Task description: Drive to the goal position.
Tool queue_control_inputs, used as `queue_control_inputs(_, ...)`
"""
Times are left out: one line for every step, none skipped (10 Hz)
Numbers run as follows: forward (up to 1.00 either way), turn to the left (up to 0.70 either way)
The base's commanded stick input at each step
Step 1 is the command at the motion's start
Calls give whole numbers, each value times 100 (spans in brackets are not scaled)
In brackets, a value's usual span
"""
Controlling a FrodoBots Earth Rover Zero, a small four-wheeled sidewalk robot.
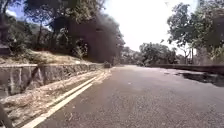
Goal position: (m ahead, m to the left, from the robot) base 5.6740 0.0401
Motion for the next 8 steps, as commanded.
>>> queue_control_inputs(50, 0)
queue_control_inputs(50, 0)
queue_control_inputs(50, 0)
queue_control_inputs(50, 0)
queue_control_inputs(50, 0)
queue_control_inputs(50, 0)
queue_control_inputs(50, 0)
queue_control_inputs(50, 0)
